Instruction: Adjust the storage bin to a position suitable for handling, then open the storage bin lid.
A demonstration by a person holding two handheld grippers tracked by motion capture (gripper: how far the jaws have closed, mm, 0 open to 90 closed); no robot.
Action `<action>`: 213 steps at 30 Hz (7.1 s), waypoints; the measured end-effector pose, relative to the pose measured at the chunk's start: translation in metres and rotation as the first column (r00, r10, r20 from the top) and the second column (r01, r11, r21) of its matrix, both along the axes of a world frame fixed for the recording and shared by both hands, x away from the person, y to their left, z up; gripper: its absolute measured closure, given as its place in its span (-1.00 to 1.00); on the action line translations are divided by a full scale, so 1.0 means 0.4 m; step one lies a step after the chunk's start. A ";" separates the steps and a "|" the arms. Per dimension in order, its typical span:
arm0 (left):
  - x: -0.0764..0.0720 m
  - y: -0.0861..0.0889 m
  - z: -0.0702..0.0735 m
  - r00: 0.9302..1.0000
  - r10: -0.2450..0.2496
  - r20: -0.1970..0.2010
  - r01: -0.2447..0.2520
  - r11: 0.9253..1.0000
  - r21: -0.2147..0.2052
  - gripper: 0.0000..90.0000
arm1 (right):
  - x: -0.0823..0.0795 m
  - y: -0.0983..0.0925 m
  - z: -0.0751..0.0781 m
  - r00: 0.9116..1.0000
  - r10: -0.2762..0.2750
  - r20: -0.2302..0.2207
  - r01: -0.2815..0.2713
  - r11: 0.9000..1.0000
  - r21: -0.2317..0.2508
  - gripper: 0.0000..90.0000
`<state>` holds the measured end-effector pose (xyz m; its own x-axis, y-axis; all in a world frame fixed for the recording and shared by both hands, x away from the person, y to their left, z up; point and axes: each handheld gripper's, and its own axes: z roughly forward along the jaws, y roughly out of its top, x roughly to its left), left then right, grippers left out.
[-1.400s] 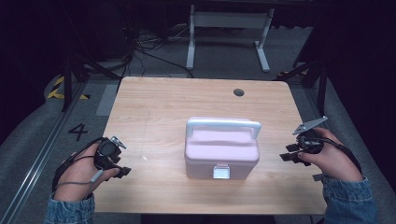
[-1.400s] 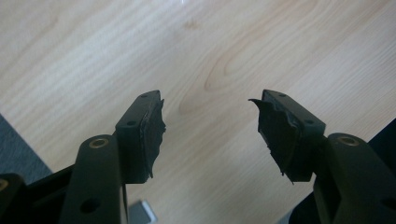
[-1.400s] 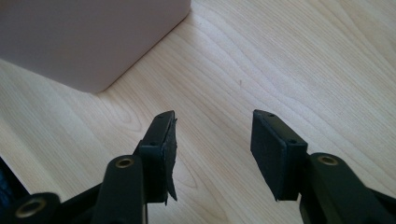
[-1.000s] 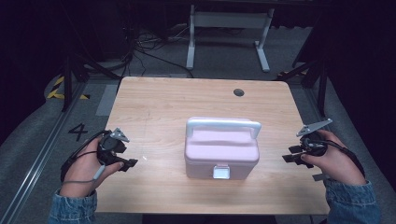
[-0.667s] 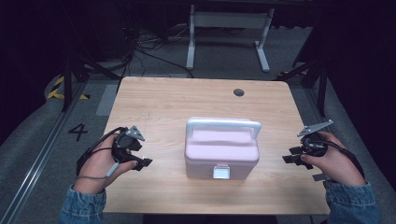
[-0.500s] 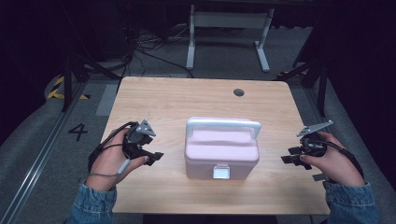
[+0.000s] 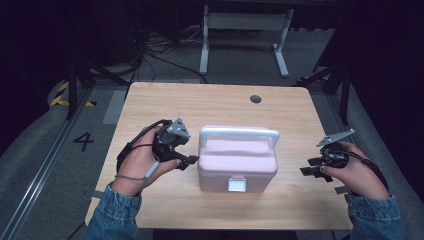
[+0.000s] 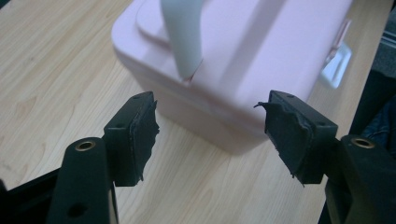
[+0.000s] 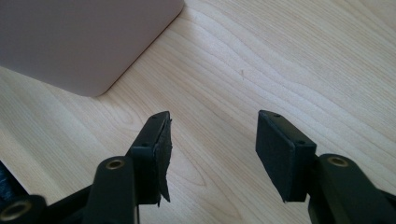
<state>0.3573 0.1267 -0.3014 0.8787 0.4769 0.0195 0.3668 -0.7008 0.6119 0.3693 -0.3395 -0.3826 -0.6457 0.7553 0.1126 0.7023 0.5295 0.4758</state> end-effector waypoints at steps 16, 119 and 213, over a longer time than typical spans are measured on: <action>0.078 -0.082 -0.001 0.998 0.037 0.054 -0.033 0.996 -0.080 -0.19 | 0.000 0.016 -0.005 0.999 0.033 -0.004 -0.032 0.999 0.017 0.00; 0.195 -0.052 0.050 0.996 0.091 0.004 -0.088 0.974 -0.210 -0.14 | -0.069 0.178 0.140 0.868 0.119 0.482 -0.341 0.848 0.405 1.00; 0.116 -0.040 0.029 0.970 0.092 0.225 -0.003 0.931 -0.366 0.25 | -0.060 0.133 0.160 0.900 0.016 0.436 -0.268 0.808 0.524 0.85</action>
